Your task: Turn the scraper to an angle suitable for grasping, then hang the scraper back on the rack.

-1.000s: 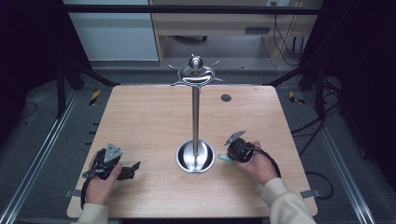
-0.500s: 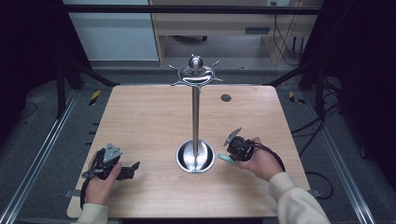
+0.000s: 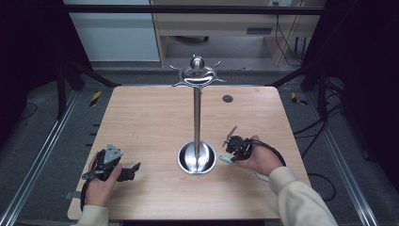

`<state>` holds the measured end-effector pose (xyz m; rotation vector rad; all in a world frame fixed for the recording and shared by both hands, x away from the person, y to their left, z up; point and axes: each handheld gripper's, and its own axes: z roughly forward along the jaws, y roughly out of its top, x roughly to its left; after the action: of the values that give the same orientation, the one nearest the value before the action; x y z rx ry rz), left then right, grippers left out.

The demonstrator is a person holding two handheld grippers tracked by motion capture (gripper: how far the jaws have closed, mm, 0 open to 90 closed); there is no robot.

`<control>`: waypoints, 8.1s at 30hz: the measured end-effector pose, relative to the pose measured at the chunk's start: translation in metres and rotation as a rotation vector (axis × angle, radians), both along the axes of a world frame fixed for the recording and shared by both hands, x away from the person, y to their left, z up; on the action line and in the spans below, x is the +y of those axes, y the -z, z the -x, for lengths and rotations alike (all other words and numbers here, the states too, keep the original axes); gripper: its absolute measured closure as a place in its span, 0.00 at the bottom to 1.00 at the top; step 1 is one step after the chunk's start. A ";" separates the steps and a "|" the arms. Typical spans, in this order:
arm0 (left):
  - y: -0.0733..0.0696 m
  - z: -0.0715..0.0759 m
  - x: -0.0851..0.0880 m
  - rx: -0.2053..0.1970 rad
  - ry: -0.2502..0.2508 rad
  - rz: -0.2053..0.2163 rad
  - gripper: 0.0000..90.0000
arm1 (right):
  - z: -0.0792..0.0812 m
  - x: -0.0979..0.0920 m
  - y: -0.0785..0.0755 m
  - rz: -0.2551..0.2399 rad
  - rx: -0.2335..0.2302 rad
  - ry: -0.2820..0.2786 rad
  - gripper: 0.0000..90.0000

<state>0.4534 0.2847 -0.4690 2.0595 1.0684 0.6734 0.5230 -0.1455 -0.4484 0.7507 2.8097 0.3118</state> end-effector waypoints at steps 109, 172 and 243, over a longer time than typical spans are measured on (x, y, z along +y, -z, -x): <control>-0.001 0.002 -0.001 -0.010 0.006 -0.004 0.05 | -0.013 -0.027 -0.047 -0.135 0.032 0.070 0.83; -0.001 0.002 -0.001 0.000 0.007 -0.010 0.04 | 0.028 -0.069 -0.167 -0.641 -0.401 0.116 0.83; 0.000 0.002 0.001 0.000 -0.002 -0.002 0.04 | 0.052 -0.041 -0.239 -0.906 -0.416 -0.050 0.83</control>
<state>0.4516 0.2853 -0.4688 2.0609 1.0708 0.6758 0.4711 -0.1869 -0.2099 0.6438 2.2047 1.5938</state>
